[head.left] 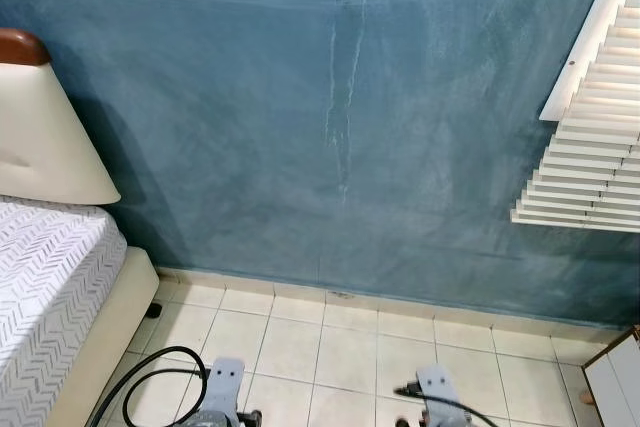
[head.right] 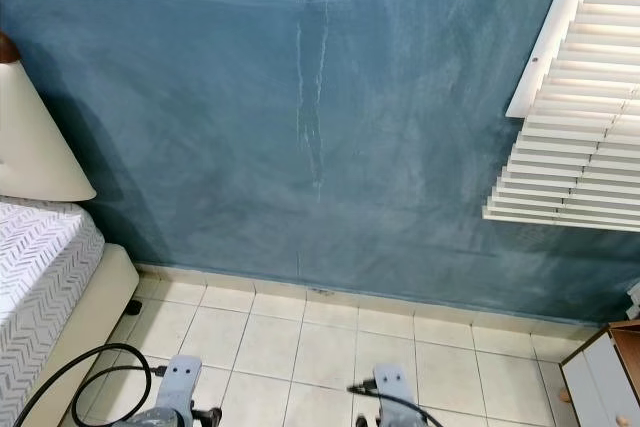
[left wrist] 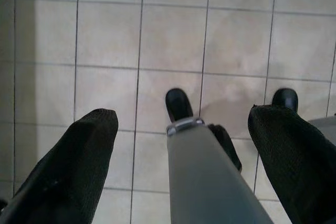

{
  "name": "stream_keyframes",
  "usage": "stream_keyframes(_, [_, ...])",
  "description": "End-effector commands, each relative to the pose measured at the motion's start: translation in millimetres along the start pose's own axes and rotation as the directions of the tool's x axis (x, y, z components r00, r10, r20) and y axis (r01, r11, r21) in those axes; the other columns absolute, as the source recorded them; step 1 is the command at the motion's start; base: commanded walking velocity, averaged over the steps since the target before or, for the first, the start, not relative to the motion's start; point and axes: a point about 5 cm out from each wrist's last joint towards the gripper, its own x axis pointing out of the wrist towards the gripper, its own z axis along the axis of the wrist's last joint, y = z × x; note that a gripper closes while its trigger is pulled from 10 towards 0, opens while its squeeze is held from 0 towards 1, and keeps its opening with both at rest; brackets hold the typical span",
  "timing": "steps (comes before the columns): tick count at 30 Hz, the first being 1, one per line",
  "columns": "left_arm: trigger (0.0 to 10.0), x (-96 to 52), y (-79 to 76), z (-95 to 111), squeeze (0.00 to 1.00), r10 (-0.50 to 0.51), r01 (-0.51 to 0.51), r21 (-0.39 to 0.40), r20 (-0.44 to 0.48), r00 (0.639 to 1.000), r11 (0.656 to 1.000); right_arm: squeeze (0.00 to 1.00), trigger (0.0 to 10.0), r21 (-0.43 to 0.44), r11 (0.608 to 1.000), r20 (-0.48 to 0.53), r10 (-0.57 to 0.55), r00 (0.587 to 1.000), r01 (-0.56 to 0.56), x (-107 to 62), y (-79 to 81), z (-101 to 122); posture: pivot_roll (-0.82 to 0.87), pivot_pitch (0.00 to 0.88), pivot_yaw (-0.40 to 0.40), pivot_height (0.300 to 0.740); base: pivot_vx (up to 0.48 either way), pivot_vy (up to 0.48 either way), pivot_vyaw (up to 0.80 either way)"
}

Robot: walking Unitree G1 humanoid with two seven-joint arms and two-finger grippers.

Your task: Clean up the room

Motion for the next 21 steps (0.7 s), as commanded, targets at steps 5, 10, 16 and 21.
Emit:
stream_keyframes(5, [10.0,-15.5,7.2,100.9,0.00,-0.028,0.047,-0.036,0.402,0.915,0.998,0.00,10.0,0.034,0.999,0.373,-0.035,0.927,0.024,-11.4,-13.1,92.2,-0.07,0.000,0.028,0.740,0.000,0.000,0.00])
stream_keyframes(10, [10.0,-70.1,26.6,164.9,0.00,-0.060,0.051,0.036,0.783,0.619,0.998,0.00,10.0,0.048,0.999,0.756,-0.038,0.653,0.003,-63.2,-20.5,153.2,-0.05,0.000,0.029,0.740,0.000,0.000,0.00])
stream_keyframes(16, [10.0,-138.3,28.1,119.5,0.00,-0.074,0.054,0.055,0.887,0.456,0.997,0.00,10.0,0.068,0.998,0.811,-0.057,0.582,0.002,-104.5,-36.0,107.9,-0.05,0.000,0.042,0.740,0.000,0.000,0.00])
stream_keyframes(21, [10.0,-118.5,31.1,112.1,0.00,0.038,0.030,-0.069,0.804,0.593,0.997,0.00,10.0,0.067,0.995,0.803,-0.006,0.596,-0.079,-101.7,-17.6,126.9,-0.05,0.000,0.039,0.740,0.000,0.000,0.79])
